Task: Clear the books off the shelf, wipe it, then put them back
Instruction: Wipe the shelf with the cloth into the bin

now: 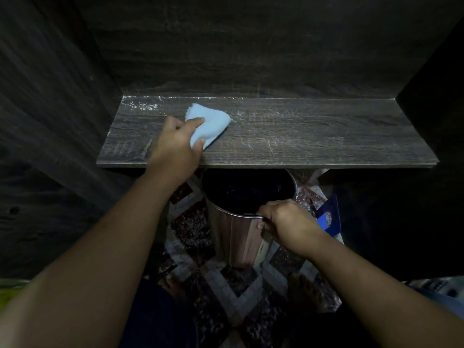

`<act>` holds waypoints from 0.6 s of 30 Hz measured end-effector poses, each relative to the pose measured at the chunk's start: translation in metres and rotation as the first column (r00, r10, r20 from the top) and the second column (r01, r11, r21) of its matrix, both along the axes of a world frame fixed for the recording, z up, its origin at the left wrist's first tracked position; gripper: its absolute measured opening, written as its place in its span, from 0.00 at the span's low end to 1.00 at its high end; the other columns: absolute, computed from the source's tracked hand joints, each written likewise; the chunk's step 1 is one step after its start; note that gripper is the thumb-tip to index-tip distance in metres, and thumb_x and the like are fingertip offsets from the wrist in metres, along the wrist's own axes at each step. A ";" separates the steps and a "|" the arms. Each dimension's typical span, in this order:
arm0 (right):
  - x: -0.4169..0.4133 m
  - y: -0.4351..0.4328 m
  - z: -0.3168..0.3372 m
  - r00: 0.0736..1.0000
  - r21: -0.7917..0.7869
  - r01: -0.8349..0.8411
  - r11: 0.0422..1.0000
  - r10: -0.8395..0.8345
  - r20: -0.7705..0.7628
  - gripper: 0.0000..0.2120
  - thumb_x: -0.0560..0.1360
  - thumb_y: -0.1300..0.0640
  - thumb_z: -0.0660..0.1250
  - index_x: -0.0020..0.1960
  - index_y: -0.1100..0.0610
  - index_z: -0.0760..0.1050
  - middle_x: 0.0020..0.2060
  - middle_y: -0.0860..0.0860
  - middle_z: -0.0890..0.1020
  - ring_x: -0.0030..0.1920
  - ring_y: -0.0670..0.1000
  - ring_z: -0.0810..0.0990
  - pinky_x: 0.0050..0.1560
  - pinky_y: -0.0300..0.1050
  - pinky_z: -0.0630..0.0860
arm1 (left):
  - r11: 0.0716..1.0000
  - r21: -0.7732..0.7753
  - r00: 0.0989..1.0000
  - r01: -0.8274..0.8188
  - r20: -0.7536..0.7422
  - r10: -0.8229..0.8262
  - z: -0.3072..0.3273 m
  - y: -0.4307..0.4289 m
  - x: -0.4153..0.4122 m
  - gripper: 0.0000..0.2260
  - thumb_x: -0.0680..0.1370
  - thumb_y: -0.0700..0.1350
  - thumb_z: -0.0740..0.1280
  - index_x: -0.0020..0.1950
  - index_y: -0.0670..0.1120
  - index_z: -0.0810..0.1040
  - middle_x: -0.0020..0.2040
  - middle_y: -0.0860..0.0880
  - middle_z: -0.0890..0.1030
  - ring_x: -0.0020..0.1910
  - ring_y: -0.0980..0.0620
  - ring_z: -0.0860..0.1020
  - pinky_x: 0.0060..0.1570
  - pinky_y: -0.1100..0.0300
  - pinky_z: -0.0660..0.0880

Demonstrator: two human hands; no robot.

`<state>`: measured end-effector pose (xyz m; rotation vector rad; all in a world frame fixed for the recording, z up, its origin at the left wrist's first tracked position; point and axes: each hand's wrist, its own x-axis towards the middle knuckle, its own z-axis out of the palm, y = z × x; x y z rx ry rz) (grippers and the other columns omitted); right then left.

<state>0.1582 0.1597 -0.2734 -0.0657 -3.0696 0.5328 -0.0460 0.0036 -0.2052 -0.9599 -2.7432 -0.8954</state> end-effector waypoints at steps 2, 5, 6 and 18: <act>0.001 0.002 0.000 1.000 0.003 0.008 1.000 -0.009 0.006 0.03 0.71 0.60 0.69 0.40 0.59 0.78 0.36 0.55 0.80 0.38 0.59 0.79 0.39 0.43 0.67 | 0.999 -0.021 0.999 0.039 0.015 -0.038 -0.006 0.008 0.001 0.19 0.77 0.45 0.67 0.69 0.50 0.75 0.59 0.43 0.72 0.56 0.44 0.74 0.58 0.57 0.69; 0.002 0.005 0.001 1.000 0.004 0.021 1.000 -0.021 0.015 0.02 0.71 0.60 0.70 0.42 0.58 0.78 0.37 0.54 0.79 0.39 0.58 0.79 0.40 0.42 0.65 | 0.983 -0.082 0.986 0.165 0.015 -0.165 -0.010 0.024 0.012 0.20 0.77 0.45 0.68 0.69 0.52 0.75 0.60 0.43 0.73 0.60 0.42 0.73 0.61 0.53 0.70; 0.003 0.005 0.001 1.000 0.006 0.023 1.000 -0.023 0.021 0.02 0.71 0.59 0.69 0.42 0.58 0.79 0.37 0.54 0.80 0.40 0.58 0.79 0.40 0.42 0.66 | 0.971 -0.103 0.977 0.214 0.044 -0.211 -0.009 0.028 0.015 0.20 0.77 0.45 0.68 0.69 0.53 0.74 0.61 0.44 0.73 0.61 0.42 0.72 0.62 0.53 0.69; 0.005 0.007 0.008 0.999 -0.026 0.032 0.999 -0.031 0.042 0.04 0.72 0.60 0.67 0.45 0.58 0.79 0.41 0.54 0.80 0.43 0.59 0.79 0.40 0.46 0.73 | 0.925 -0.038 0.904 0.378 0.230 -0.360 0.024 0.016 0.007 0.20 0.73 0.47 0.65 0.64 0.60 0.76 0.53 0.53 0.72 0.53 0.56 0.72 0.56 0.65 0.66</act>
